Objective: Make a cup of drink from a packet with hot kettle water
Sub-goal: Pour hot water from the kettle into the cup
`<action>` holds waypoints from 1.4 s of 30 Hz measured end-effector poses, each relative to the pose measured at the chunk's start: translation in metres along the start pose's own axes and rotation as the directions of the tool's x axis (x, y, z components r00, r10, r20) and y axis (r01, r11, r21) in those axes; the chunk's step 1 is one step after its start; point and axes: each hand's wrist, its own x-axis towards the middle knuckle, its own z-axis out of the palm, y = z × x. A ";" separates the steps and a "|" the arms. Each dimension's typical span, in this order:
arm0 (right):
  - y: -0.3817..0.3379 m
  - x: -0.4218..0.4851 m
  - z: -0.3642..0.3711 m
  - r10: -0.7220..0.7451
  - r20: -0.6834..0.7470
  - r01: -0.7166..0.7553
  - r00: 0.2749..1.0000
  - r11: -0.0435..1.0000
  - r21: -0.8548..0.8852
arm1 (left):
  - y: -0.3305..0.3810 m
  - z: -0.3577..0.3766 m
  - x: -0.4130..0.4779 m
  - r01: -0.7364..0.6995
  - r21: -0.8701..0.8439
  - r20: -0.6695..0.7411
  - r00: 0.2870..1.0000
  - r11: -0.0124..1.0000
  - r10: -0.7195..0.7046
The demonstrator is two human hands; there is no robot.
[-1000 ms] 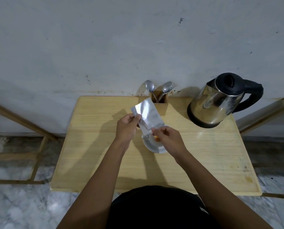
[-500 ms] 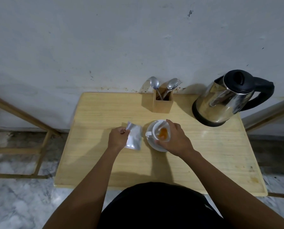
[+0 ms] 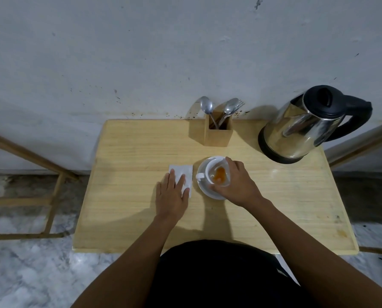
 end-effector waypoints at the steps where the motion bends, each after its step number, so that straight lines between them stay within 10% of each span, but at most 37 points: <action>1: -0.001 -0.001 0.000 0.005 0.001 -0.005 1.000 1.000 0.002 | 0.002 0.000 0.001 0.014 -0.001 0.002 1.000 1.000 -0.014; 8: -0.001 -0.001 0.000 0.012 0.017 -0.012 1.000 1.000 0.015 | 0.006 -0.008 0.003 0.044 -0.017 0.005 0.999 0.999 -0.044; 19: 0.025 -0.019 -0.059 0.017 -0.200 0.012 0.980 0.990 0.143 | 0.072 -0.046 0.005 0.051 -0.649 -0.125 0.977 0.759 -0.172; 31: 0.078 -0.010 -0.210 0.003 -0.765 0.149 0.643 0.980 0.129 | 0.100 -0.044 0.021 0.261 -0.721 -0.015 0.921 0.643 -0.390; 42: 0.138 0.064 -0.303 -0.082 -0.280 0.137 0.956 0.973 0.183 | 0.129 -0.046 0.020 0.334 -0.645 -0.129 0.839 0.687 -0.528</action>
